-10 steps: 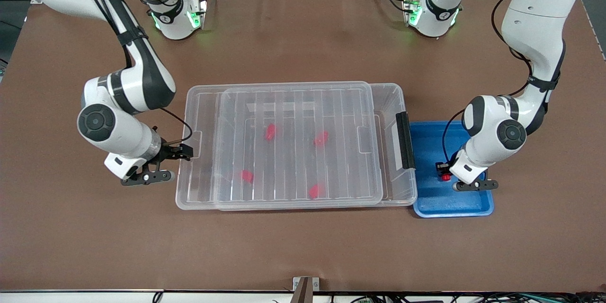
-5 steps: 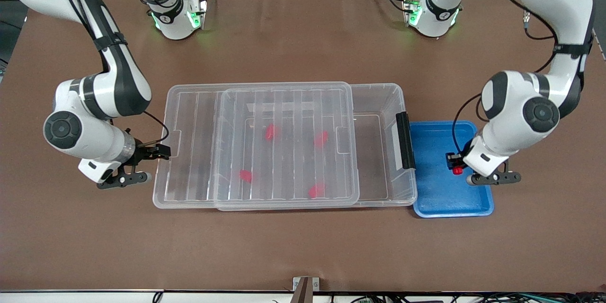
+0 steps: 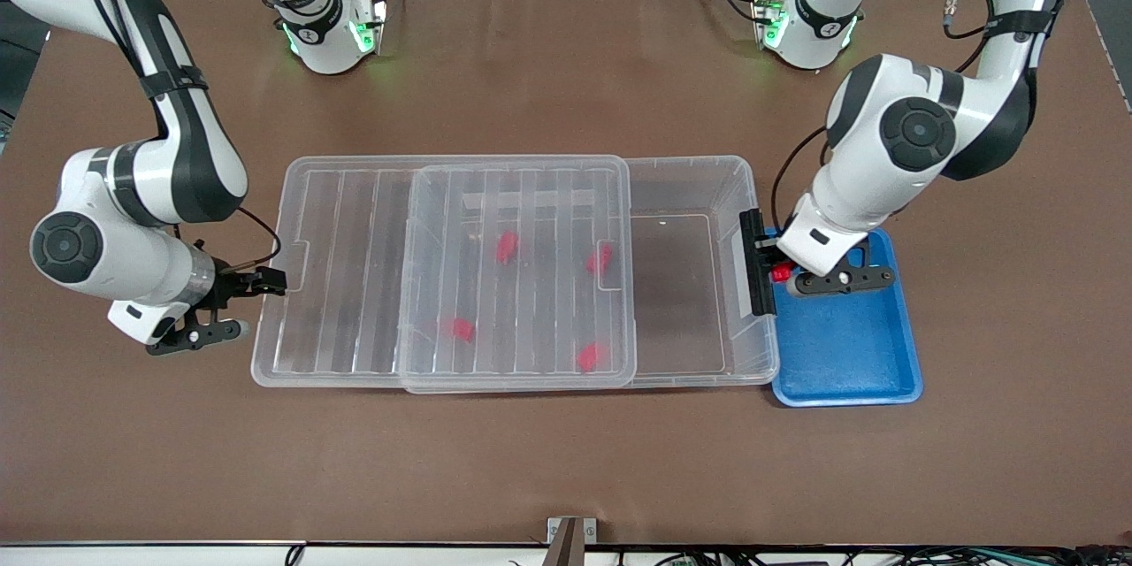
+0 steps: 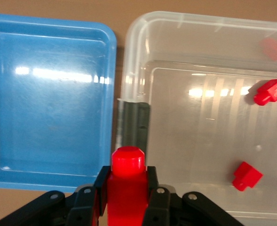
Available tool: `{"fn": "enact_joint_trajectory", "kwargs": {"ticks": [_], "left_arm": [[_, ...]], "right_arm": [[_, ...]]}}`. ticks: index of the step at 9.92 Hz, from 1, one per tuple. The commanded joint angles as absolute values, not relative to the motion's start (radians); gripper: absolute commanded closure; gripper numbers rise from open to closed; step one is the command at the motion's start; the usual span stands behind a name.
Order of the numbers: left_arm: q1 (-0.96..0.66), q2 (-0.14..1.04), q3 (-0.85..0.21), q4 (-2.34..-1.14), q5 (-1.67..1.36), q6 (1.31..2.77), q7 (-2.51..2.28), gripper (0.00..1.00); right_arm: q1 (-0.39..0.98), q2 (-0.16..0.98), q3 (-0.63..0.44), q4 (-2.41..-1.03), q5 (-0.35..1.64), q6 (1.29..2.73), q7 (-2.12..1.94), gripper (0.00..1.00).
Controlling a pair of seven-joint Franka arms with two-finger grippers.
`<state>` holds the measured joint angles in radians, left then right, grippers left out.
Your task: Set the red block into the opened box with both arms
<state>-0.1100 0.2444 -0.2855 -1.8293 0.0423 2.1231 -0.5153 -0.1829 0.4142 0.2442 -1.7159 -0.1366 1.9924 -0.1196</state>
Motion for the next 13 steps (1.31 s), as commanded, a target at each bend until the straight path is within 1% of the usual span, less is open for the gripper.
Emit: {"fn": "enact_joint_trajectory", "kwargs": {"ticks": [1,3,5,6,8,9,12,13], "left_arm": [[-0.115,0.302,-0.322,-1.802,0.049,2.111,-0.628,1.0],[-0.147,0.359,-0.324,-1.78,0.058,2.132,-0.669,1.0],[-0.184,0.423,-0.322,-1.778,0.061,2.207,-0.715,0.99],[-0.198,0.46,-0.322,-1.781,0.061,2.239,-0.722,0.99],[-0.216,0.52,-0.321,-1.784,0.061,2.281,-0.723,0.99],[-0.233,0.55,-0.319,-1.787,0.063,2.307,-0.723,0.98],[-0.256,0.612,-0.318,-1.787,0.13,2.339,-0.724,0.98],[-0.256,0.629,-0.318,-1.787,0.135,2.358,-0.724,0.98]], "right_arm": [[-0.199,0.391,0.233,-1.714,-0.16,1.959,-0.172,0.0],[-0.201,0.391,0.229,-1.712,-0.16,1.956,-0.183,0.0],[-0.199,0.391,0.23,-1.707,-0.158,1.956,-0.17,0.0],[-0.198,0.391,0.23,-1.677,-0.146,1.944,-0.169,0.0],[-0.192,0.377,0.235,-1.536,-0.103,1.748,-0.056,0.0],[-0.187,0.327,0.235,-1.505,-0.098,1.697,0.047,0.0],[-0.199,0.139,0.229,-1.509,-0.095,1.651,0.236,0.0],[-0.195,0.097,0.188,-1.508,-0.089,1.616,0.251,0.0]]}}
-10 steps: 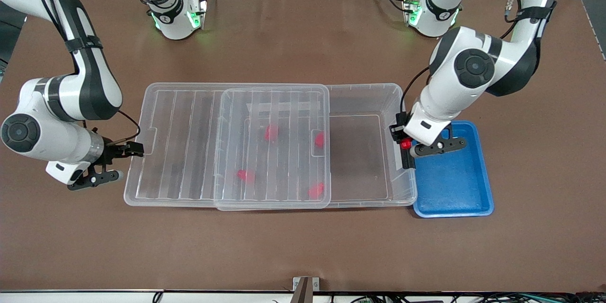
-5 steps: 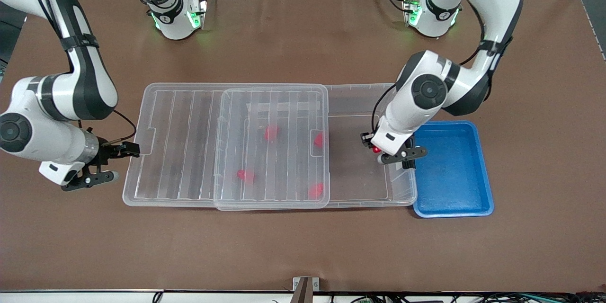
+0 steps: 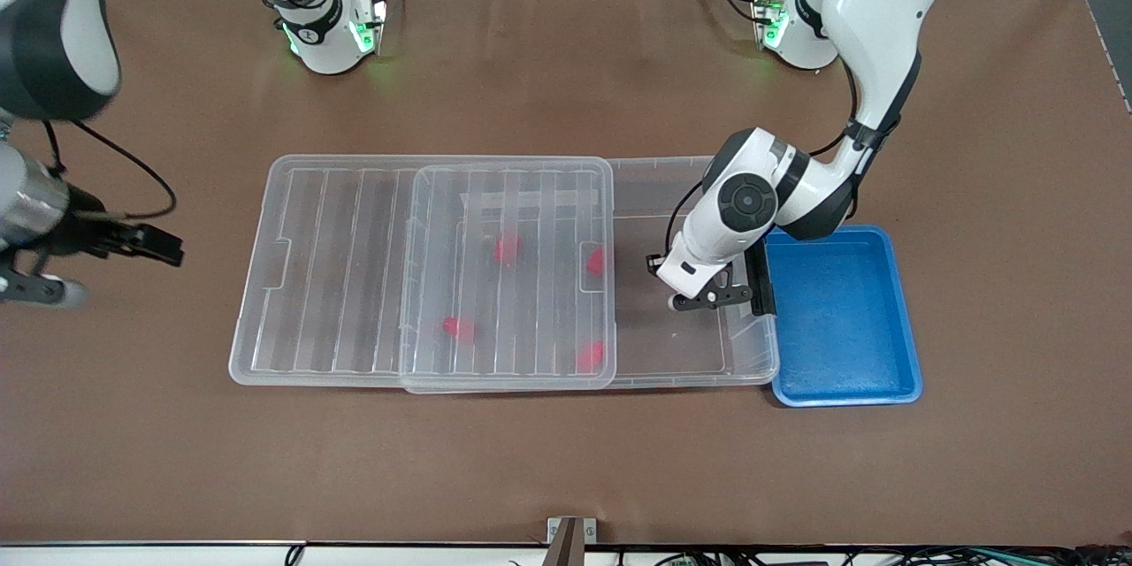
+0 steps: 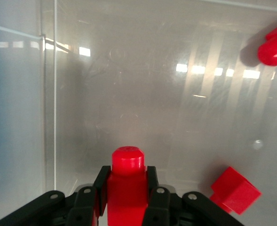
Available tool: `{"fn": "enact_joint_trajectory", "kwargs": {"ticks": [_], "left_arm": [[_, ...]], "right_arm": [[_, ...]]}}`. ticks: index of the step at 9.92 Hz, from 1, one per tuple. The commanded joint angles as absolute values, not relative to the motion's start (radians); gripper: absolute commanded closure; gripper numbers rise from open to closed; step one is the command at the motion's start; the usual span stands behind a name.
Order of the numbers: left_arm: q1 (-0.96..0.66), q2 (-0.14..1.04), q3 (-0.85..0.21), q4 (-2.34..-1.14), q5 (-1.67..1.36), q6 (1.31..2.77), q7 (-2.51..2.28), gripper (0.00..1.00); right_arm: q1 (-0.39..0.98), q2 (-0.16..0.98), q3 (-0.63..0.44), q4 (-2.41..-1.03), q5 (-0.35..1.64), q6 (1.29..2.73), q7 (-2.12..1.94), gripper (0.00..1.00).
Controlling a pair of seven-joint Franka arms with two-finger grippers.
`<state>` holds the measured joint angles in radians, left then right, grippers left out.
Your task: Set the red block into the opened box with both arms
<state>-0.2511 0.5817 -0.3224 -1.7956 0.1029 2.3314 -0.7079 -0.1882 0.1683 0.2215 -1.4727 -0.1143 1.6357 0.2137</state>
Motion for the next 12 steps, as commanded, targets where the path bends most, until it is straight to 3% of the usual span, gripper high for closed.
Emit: {"fn": "enact_joint_trajectory", "kwargs": {"ticks": [1,3,4,6,8,11,12], "left_arm": [[-0.265,0.646,-0.318,-1.786,0.141,2.368,-0.724,0.97],[-0.278,0.672,-0.316,-1.786,0.179,2.394,-0.724,0.95],[-0.278,0.681,-0.316,-1.781,0.179,2.396,-0.723,0.86],[-0.279,0.689,-0.316,-1.778,0.179,2.396,-0.723,0.54],[-0.278,0.684,-0.316,-1.778,0.179,2.395,-0.724,0.0],[-0.256,0.625,-0.319,-1.756,0.179,2.358,-0.721,0.0],[-0.247,0.594,-0.321,-1.735,0.173,2.309,-0.719,0.0]], "right_arm": [[-0.19,0.047,0.11,-1.509,0.007,1.567,0.239,0.0],[-0.163,0.014,0.005,-1.508,0.06,1.51,0.227,0.0],[-0.166,0.006,-0.006,-1.509,0.061,1.496,0.191,0.0],[-0.166,0.005,-0.029,-1.509,0.063,1.488,0.167,0.0],[-0.169,0.008,-0.031,-1.512,0.063,1.486,0.122,0.0],[-0.186,0.044,-0.075,-1.57,0.058,1.546,-0.157,0.04],[-0.184,0.054,-0.08,-1.638,0.058,1.654,-0.205,0.2]]}}
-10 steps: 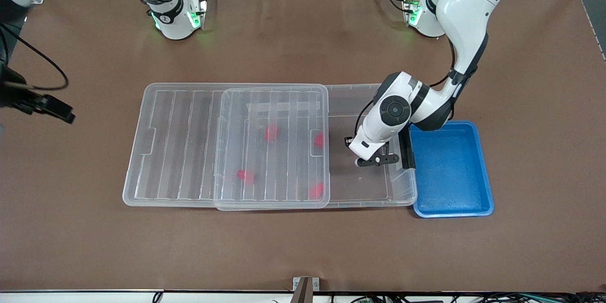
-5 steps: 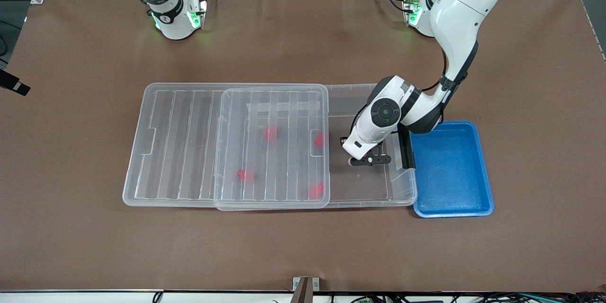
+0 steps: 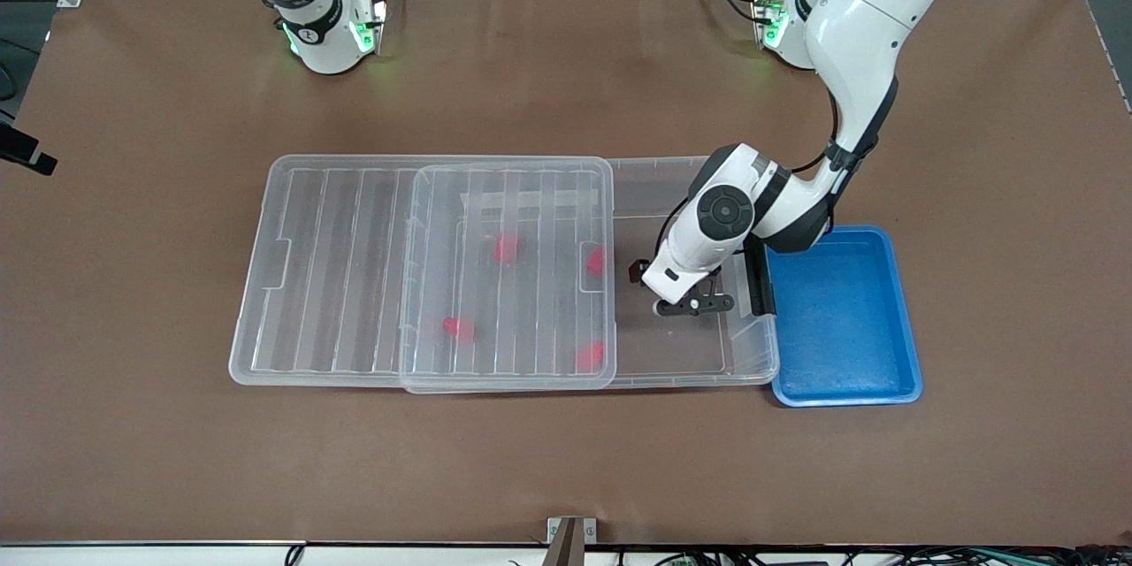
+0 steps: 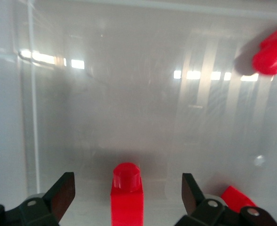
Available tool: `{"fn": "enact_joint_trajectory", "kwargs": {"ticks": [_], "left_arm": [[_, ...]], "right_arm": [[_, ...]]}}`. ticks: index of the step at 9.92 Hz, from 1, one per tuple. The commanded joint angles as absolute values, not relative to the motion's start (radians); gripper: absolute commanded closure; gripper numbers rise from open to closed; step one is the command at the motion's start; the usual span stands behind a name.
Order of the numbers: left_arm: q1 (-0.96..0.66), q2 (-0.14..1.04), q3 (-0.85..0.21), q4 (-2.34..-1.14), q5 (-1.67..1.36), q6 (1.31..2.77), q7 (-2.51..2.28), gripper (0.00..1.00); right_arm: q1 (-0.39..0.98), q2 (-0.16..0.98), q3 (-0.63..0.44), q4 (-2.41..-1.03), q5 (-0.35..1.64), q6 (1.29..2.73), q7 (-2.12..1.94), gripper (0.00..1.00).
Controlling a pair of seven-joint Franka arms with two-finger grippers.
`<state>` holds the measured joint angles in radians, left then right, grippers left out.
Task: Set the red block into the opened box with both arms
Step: 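Lower the red block into the box and open the left gripper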
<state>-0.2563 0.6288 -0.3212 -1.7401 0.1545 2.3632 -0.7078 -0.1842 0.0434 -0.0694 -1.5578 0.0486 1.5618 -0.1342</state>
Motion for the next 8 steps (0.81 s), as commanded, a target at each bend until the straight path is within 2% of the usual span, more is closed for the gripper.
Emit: {"fn": "enact_joint_trajectory", "kwargs": {"ticks": [1,3,5,8], "left_arm": [[-0.245,0.568,-0.322,-1.703,0.169,2.239,-0.719,0.0],[-0.247,0.523,-0.327,-1.619,0.166,2.105,-0.723,0.0],[-0.244,0.465,-0.328,-1.539,0.169,1.996,-0.715,0.0],[-0.175,0.37,-0.33,-1.453,0.172,1.847,-0.668,0.0]], "right_arm": [[-0.169,0.084,-0.078,-1.687,0.058,1.748,-0.233,0.46],[-0.129,0.179,-0.068,-1.697,0.055,1.84,-0.233,0.97],[-0.118,0.232,-0.048,-1.761,0.054,1.943,-0.235,1.0],[-0.114,0.232,0.029,-1.925,0.054,2.103,-0.232,1.0]]}}
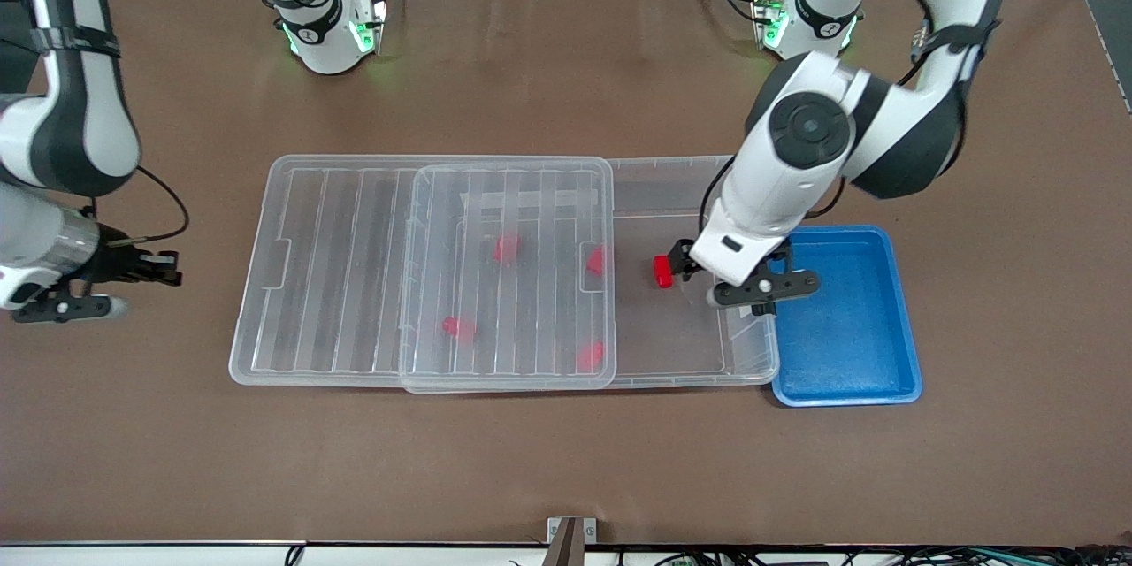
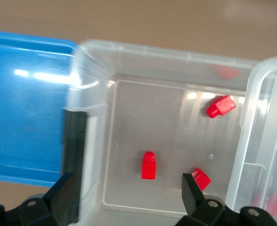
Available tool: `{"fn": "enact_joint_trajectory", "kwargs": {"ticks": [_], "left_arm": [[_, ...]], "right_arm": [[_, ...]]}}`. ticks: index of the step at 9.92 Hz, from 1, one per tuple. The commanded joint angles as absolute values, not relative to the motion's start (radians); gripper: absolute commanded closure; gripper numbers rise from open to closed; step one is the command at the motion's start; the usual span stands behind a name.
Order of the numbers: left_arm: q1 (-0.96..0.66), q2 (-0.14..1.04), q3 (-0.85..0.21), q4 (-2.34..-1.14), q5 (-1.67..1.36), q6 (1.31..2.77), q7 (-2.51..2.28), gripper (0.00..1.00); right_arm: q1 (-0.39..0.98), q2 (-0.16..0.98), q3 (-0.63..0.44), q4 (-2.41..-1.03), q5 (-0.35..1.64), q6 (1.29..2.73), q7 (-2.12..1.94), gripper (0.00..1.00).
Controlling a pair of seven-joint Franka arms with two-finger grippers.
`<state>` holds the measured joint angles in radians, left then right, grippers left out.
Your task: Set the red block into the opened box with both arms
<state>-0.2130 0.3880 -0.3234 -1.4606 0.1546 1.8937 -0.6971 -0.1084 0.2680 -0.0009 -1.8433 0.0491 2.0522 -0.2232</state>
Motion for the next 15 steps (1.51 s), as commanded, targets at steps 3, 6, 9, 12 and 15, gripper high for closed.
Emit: {"fn": "enact_joint_trajectory", "kwargs": {"ticks": [3,6,9,12,15], "left_arm": [[-0.078,0.273,-0.33,-1.431,0.167,1.751,-0.501,0.0],[-0.023,0.181,-0.324,-1.424,0.164,1.669,-0.408,0.0],[0.034,0.105,-0.308,-1.44,0.117,1.597,-0.241,0.0],[0.014,-0.001,-0.17,-1.555,0.029,1.572,-0.064,0.0],[0.014,-0.087,-0.126,-1.644,-0.001,1.546,-0.005,0.0]], "right_arm": [[-0.114,0.261,0.101,-1.934,0.055,2.106,-0.195,1.0],[-0.12,0.267,0.15,-1.927,0.064,2.1,-0.173,1.0],[-0.126,0.284,0.198,-1.901,0.064,2.099,-0.106,1.0],[-0.123,0.313,0.241,-1.876,0.066,2.1,-0.06,1.0],[-0.118,0.342,0.281,-1.85,0.123,2.1,-0.014,1.0]]}}
